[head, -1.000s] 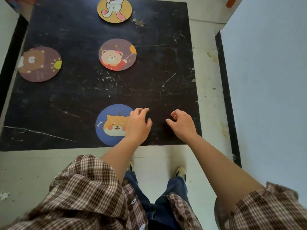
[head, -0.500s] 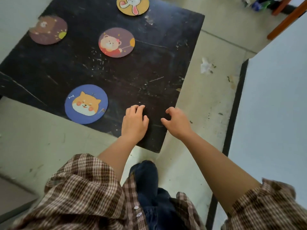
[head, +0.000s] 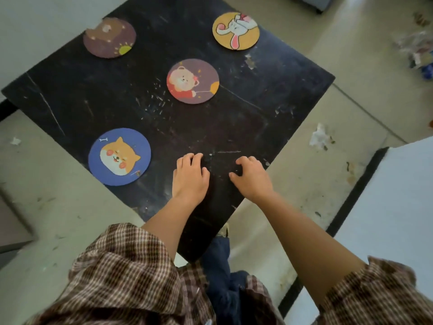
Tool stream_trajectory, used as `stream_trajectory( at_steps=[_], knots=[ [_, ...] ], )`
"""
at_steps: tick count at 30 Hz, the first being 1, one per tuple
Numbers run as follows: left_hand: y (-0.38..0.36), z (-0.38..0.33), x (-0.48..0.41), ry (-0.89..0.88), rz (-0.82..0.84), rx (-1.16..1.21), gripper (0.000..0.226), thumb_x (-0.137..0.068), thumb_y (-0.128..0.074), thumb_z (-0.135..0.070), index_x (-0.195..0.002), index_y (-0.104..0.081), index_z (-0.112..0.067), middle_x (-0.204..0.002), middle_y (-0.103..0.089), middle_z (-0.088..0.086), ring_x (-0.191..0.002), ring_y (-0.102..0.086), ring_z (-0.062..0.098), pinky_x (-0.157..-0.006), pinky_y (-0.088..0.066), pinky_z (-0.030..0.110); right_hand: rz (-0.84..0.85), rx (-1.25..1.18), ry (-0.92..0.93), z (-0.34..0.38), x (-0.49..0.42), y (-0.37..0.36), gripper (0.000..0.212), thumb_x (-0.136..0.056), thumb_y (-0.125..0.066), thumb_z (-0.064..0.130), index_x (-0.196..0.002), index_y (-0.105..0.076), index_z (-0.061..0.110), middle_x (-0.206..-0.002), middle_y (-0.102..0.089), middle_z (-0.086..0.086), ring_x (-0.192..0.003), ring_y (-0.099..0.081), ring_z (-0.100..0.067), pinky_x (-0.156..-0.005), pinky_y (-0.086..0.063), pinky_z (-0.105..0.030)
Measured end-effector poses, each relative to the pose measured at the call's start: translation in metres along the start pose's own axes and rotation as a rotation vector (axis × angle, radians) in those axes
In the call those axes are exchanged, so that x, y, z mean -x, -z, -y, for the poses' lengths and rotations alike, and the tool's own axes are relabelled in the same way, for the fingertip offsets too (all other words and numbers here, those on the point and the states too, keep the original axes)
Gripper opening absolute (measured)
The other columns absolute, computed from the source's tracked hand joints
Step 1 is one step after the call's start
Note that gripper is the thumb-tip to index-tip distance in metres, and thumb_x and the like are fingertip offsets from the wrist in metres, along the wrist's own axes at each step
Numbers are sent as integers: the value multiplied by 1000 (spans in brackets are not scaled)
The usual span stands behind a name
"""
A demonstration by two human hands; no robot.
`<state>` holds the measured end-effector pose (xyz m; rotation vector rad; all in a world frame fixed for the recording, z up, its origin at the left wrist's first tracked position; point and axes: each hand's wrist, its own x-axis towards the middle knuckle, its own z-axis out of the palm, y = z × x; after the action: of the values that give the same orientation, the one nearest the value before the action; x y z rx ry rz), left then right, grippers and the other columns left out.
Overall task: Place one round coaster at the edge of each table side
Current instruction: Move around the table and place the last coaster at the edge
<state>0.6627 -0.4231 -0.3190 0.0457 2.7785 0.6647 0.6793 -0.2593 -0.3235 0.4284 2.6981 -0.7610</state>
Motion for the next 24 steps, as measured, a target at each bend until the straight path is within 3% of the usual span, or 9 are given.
stream_trajectory(
  at_steps=[8,12,18,24],
  knots=[
    [3,-23,-33,220,-60,1,45,-94,-40,-29,-137,-38,-16,-142,-37,8,-131,-30,25,-102,-34,43,94,43,168,12,-62,34,42,-88,-62,29,-126,-52,15,-117,-54,-4,-103,-55,-20,-75,-49,-28],
    [0,-37,-51,317,-76,28,46,-94,-40,-29,-138,-36,-16,-144,-34,9,-132,-28,26,-103,-34,44,149,107,265,19,-100,49,44,-88,-62,30,-128,-50,16,-120,-53,-4,-102,-53,-18,-68,-41,-23],
    [-8,-68,-80,487,-166,82,45,-93,-40,-28,-136,-38,-14,-143,-36,11,-130,-30,29,-100,-35,45,211,214,389,21,-158,70,46,-87,-62,33,-128,-49,16,-125,-52,-5,-111,-53,-23,-79,-49,-34],
    [-14,-105,-103,678,-246,147,43,-92,-41,-27,-134,-39,-15,-141,-37,11,-128,-30,30,-100,-34,47,336,248,552,20,-211,95,45,-86,-62,33,-126,-50,15,-125,-52,-5,-113,-51,-24,-76,-46,-33]
  ],
)
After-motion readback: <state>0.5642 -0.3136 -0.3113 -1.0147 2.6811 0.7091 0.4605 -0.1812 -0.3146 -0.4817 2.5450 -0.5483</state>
